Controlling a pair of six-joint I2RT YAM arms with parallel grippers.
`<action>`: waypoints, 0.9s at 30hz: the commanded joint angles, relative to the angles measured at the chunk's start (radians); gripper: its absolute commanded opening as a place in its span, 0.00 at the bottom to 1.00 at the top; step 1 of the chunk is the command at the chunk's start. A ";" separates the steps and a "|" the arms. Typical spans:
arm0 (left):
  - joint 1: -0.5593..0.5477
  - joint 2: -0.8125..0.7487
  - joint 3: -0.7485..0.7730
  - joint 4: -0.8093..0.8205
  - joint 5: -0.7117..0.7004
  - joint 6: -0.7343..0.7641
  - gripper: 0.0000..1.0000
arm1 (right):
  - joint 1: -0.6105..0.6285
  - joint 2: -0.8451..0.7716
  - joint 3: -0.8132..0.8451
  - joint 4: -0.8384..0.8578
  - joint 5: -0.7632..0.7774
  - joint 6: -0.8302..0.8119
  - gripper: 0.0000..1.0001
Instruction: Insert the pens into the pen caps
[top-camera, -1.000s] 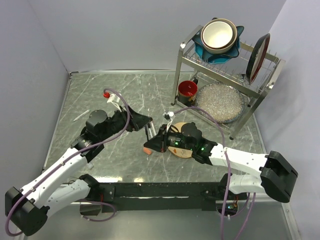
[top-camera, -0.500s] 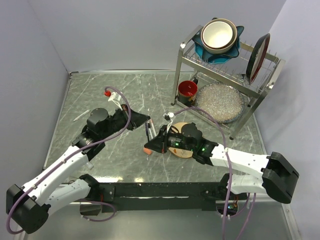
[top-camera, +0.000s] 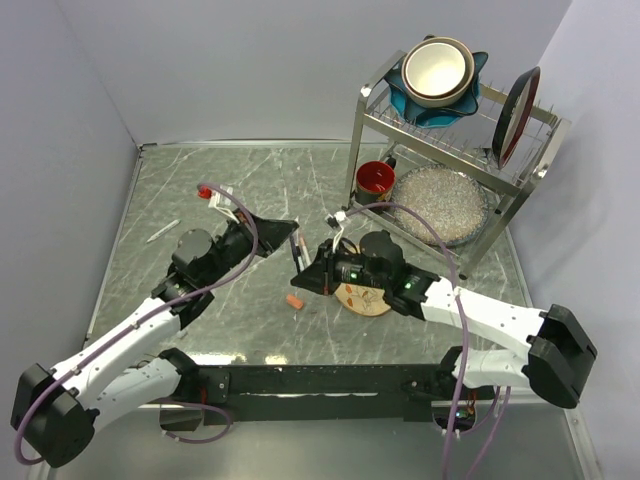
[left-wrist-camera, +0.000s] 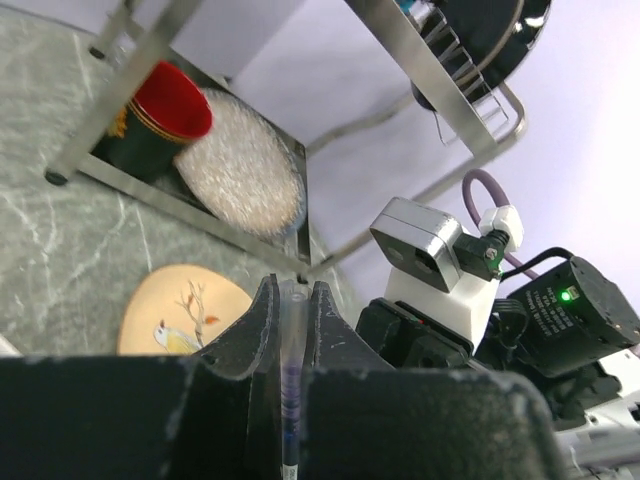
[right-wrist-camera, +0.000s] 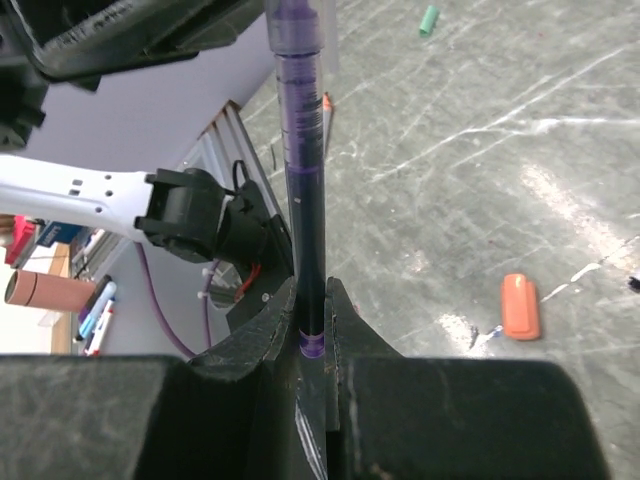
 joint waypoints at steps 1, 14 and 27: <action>-0.086 0.034 -0.120 -0.111 0.149 -0.015 0.01 | -0.106 0.016 0.188 0.285 0.177 -0.006 0.00; -0.192 0.028 -0.255 0.010 0.137 -0.021 0.01 | -0.198 0.102 0.290 0.311 0.164 -0.014 0.00; -0.232 0.103 -0.260 0.074 0.195 -0.054 0.01 | -0.252 0.104 0.285 0.403 0.021 -0.070 0.00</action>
